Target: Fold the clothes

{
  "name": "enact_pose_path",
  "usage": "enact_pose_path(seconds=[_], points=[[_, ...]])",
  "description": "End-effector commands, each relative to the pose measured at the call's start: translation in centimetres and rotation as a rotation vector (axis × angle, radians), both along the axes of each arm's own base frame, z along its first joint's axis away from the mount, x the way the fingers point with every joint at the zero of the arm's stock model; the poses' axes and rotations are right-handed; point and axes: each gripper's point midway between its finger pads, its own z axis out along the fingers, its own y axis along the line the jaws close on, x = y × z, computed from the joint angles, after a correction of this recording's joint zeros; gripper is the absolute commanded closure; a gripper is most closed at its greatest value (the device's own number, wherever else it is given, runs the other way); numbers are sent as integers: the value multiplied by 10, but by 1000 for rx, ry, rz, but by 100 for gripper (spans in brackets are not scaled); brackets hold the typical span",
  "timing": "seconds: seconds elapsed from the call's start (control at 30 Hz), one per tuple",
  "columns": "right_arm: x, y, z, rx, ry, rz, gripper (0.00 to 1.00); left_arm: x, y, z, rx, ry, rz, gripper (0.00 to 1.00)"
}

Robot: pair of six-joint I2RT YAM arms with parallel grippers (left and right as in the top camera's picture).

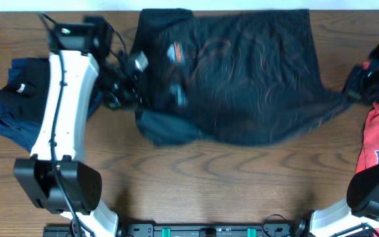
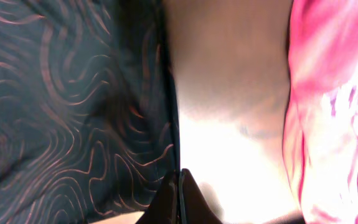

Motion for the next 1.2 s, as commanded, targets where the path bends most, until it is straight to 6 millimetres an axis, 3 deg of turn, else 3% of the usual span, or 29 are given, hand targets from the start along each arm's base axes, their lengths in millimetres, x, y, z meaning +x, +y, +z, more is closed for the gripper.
enact_pose_path(seconds=[0.0, 0.23, 0.4, 0.77, 1.0, 1.17], points=[[-29, -10, -25, -45, 128, -58, 99, -35, 21, -30, 132, 105, -50, 94], [-71, -17, -58, -31, 211, -124, 99, -92, 38, -80, 234, 145, 42, 94], [-92, -26, -61, -43, 163, -193, 99, -107, 41, -91, 256, 65, 187, 94], [-119, -38, -48, -102, 73, -320, 99, -134, 51, -77, 275, -82, 417, 94], [-122, -37, -40, -121, 34, -338, 99, -134, 74, -60, 357, -232, 563, 94], [-125, -37, -31, -139, 3, -354, 99, -134, 74, -56, 348, -248, 596, 94]])
